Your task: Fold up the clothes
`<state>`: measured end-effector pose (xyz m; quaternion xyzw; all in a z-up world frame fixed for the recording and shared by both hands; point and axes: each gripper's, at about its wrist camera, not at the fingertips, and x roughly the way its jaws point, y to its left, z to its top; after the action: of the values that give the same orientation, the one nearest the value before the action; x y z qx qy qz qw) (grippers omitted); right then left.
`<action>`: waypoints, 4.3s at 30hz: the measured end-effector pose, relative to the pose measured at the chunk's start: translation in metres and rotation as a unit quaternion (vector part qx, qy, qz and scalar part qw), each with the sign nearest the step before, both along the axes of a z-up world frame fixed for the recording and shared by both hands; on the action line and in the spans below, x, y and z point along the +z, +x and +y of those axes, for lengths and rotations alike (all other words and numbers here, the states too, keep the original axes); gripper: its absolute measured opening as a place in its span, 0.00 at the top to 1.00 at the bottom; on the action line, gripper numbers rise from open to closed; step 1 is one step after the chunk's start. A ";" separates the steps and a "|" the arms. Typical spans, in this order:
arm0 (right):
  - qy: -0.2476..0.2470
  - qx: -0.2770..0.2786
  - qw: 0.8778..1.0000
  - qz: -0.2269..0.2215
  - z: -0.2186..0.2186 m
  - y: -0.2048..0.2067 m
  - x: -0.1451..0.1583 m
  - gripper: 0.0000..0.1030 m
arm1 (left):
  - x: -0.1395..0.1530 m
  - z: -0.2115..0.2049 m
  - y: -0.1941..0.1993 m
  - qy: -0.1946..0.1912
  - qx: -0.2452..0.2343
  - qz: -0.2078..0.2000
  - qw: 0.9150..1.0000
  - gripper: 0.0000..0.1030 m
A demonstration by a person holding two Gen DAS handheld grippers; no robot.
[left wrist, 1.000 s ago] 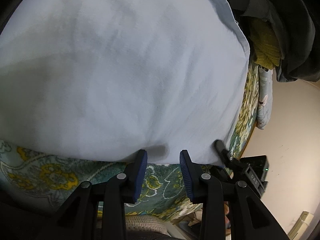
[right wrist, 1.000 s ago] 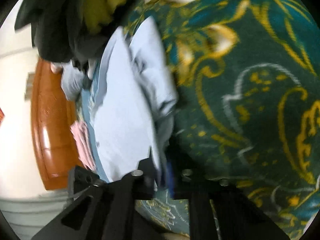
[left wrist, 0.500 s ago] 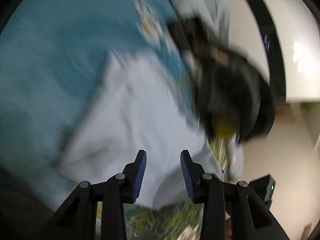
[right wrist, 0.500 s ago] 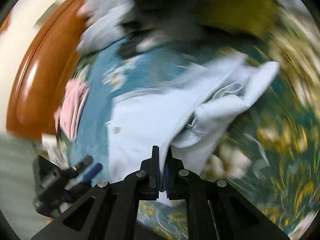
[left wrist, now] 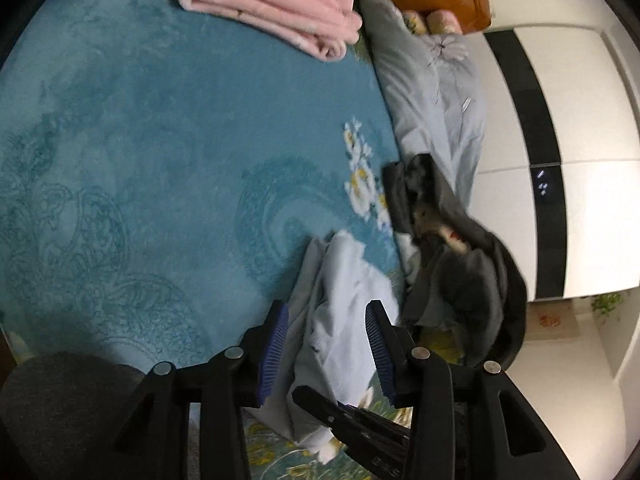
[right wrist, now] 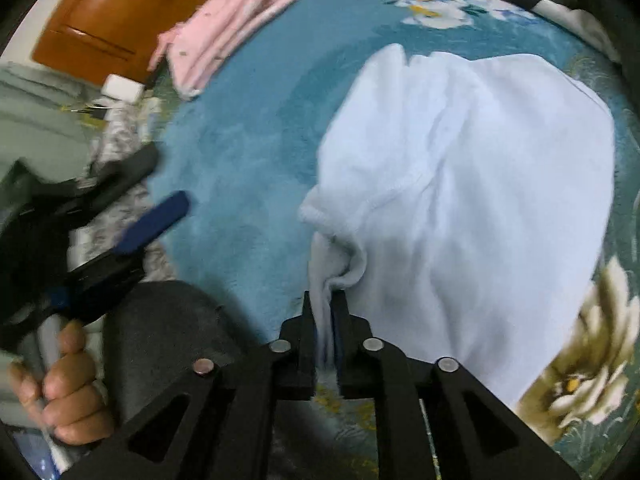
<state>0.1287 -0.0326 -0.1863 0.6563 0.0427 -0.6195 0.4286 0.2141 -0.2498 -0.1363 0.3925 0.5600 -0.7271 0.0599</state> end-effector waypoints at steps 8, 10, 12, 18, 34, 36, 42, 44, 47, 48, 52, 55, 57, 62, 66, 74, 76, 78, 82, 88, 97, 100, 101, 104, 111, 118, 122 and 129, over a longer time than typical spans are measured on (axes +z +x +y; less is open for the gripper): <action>-0.050 -0.116 0.992 -0.015 0.085 -0.040 0.008 0.61 | -0.010 0.025 -0.039 -0.058 -0.100 -0.088 0.989 0.51; -0.032 -0.168 0.985 -0.019 0.119 -0.052 -0.004 0.60 | -0.017 0.033 -0.050 -0.085 -0.122 -0.128 0.980 0.51; -0.020 -0.187 0.981 -0.036 0.143 -0.051 -0.018 0.58 | -0.024 0.040 -0.059 -0.115 -0.134 -0.173 0.969 0.51; -0.031 -0.182 0.979 -0.080 0.164 -0.029 -0.042 0.51 | -0.040 0.043 -0.071 -0.164 -0.120 -0.264 0.943 0.51; -0.051 -0.210 0.973 -0.079 0.195 -0.074 -0.002 0.95 | -0.020 0.028 -0.053 -0.020 -0.058 -0.054 0.997 0.46; -0.009 -0.197 0.980 -0.040 0.215 -0.107 0.004 0.95 | -0.022 0.030 -0.059 -0.017 -0.071 -0.049 0.996 0.44; 0.004 -0.225 0.973 -0.053 0.249 -0.152 -0.011 0.91 | -0.034 0.054 -0.084 -0.009 -0.116 -0.058 0.992 0.43; -0.007 -0.238 0.970 -0.046 0.256 -0.148 -0.011 0.85 | -0.041 0.060 -0.093 -0.005 -0.124 -0.066 0.990 0.43; -0.039 -0.289 0.955 -0.043 0.278 -0.137 -0.010 0.56 | -0.054 0.067 -0.105 0.014 -0.133 -0.072 0.988 0.42; -0.055 -0.307 0.949 -0.048 0.287 -0.132 -0.011 0.56 | -0.059 0.069 -0.108 0.022 -0.135 -0.074 0.988 0.42; -0.084 -0.349 0.929 -0.092 0.306 -0.104 -0.030 0.48 | -0.074 0.079 -0.119 0.049 -0.145 -0.079 0.985 0.40; -0.094 -0.362 0.919 -0.124 0.306 -0.088 -0.051 0.48 | -0.079 0.090 -0.133 0.061 -0.155 -0.075 0.983 0.36; -0.108 -0.383 0.910 -0.118 0.304 -0.087 -0.055 0.48 | -0.082 0.096 -0.142 0.058 -0.152 -0.075 0.984 0.30; -0.154 -0.464 0.869 -0.085 0.312 -0.094 -0.056 0.48 | -0.080 0.100 -0.147 0.068 -0.140 -0.054 0.986 0.29; -0.153 -0.473 0.864 -0.079 0.303 -0.099 -0.056 0.48 | -0.078 0.106 -0.152 0.064 -0.140 -0.049 0.987 0.45; -0.119 -0.428 0.893 -0.075 0.282 -0.106 -0.036 0.84 | -0.067 0.111 -0.147 0.021 -0.122 -0.080 0.989 0.88; -0.113 -0.407 0.903 -0.076 0.277 -0.108 -0.023 0.85 | -0.051 0.111 -0.138 0.005 -0.122 -0.071 0.990 0.90; -0.117 -0.383 0.912 -0.095 0.275 -0.108 -0.006 0.86 | -0.027 0.109 -0.120 -0.001 -0.126 -0.060 0.990 0.90; -0.135 -0.320 0.932 -0.102 0.272 -0.108 0.030 0.86 | 0.000 0.099 -0.096 -0.022 -0.127 -0.050 0.990 0.90; -0.072 -0.318 0.941 -0.095 0.262 -0.133 -0.019 0.86 | -0.040 0.093 -0.096 -0.038 -0.132 -0.099 0.986 0.89; -0.060 -0.329 0.940 -0.075 0.280 -0.118 -0.036 0.59 | -0.054 0.097 -0.099 -0.034 -0.139 -0.118 0.983 0.78; -0.081 -0.330 0.935 -0.099 0.289 -0.104 -0.043 0.59 | -0.061 0.095 -0.105 -0.015 -0.141 -0.111 0.984 0.60; -0.080 -0.334 0.933 -0.103 0.291 -0.099 -0.048 0.59 | -0.064 0.095 -0.107 -0.012 -0.141 -0.111 0.984 0.58; -0.109 -0.352 0.923 -0.110 0.294 -0.087 -0.056 0.58 | -0.067 0.094 -0.109 -0.013 -0.142 -0.109 0.984 0.56; -0.165 -0.369 0.910 -0.096 0.275 -0.077 -0.063 0.55 | -0.077 0.091 -0.124 0.026 -0.158 -0.079 0.984 0.52; -0.136 -0.371 0.916 -0.074 0.264 -0.085 -0.034 0.88 | -0.059 0.102 -0.130 -0.023 -0.186 -0.050 0.981 0.85; -0.130 -0.308 0.942 -0.028 0.228 -0.107 0.013 0.89 | -0.039 0.090 -0.121 -0.009 -0.154 0.005 0.988 0.88; -0.118 -0.157 0.980 0.018 0.097 -0.171 0.075 0.89 | -0.014 -0.010 -0.102 -0.002 -0.015 0.052 0.999 0.88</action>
<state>-0.0424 0.0643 -0.1110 0.5882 -0.1265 -0.6914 0.3999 0.1121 -0.2597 -0.1503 0.3625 0.5550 -0.7485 0.0205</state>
